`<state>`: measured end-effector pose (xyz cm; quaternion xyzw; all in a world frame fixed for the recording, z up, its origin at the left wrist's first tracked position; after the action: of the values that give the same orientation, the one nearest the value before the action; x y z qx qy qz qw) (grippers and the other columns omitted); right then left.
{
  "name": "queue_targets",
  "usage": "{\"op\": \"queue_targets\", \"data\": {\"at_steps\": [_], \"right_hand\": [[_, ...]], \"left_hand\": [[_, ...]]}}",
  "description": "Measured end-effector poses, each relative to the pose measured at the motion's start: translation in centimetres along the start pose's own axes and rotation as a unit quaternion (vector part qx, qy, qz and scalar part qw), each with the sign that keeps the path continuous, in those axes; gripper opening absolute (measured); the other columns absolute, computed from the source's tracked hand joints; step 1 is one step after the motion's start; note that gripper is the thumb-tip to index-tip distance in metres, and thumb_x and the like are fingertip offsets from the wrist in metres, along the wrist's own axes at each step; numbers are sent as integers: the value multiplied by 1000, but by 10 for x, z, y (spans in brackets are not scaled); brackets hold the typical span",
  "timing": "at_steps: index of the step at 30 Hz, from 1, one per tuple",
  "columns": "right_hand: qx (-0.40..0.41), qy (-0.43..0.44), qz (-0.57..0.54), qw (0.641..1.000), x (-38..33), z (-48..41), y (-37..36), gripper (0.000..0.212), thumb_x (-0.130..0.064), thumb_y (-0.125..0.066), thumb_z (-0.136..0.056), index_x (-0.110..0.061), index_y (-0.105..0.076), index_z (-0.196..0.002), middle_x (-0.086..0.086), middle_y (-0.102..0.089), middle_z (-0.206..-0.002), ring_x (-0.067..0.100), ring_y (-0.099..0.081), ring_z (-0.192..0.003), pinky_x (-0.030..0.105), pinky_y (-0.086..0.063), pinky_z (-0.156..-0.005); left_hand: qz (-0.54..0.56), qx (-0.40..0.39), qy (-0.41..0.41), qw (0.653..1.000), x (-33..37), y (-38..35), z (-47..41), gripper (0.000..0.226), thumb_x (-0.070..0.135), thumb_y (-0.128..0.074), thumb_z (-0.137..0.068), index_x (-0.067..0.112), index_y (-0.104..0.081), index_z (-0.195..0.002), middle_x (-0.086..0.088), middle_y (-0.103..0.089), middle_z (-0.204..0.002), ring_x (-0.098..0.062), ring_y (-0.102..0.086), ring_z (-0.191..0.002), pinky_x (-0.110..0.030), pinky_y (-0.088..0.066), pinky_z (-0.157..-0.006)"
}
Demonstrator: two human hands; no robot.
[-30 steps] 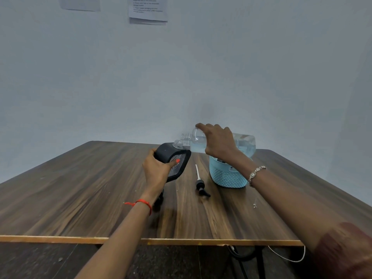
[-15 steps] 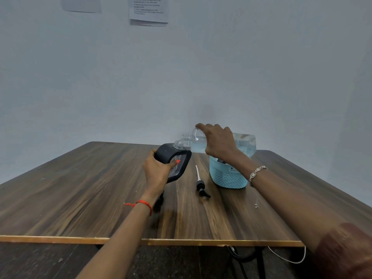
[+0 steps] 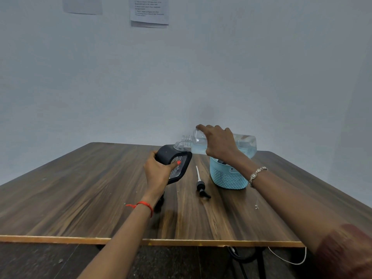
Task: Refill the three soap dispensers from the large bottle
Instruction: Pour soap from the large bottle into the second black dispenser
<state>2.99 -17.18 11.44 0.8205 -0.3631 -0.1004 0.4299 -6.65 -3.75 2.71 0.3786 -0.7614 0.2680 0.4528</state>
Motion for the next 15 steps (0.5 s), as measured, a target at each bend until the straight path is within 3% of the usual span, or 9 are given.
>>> {"op": "queue_targets", "data": {"at_steps": [15], "right_hand": [[-3,2,5,1000,-1,0,0,68,0,-57,-72,-22,-38,-134,5,-59,-109,29,-54,-97,38,-38,-83]], "left_hand": [[10,1,6,1000,-2,0,0,50,5,-86,-59,15,-53,-95,-2,-62,-89,-16,-59,-78,-15,-44,-58]]}}
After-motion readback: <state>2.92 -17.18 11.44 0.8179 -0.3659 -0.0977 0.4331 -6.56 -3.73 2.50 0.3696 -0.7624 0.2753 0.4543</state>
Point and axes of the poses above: each hand's wrist, its own z-axis away from the middle knuckle, its own y-axis out of the back of the hand, x = y × z, the point moved 1 cm from there along -z, towards the middle knuckle
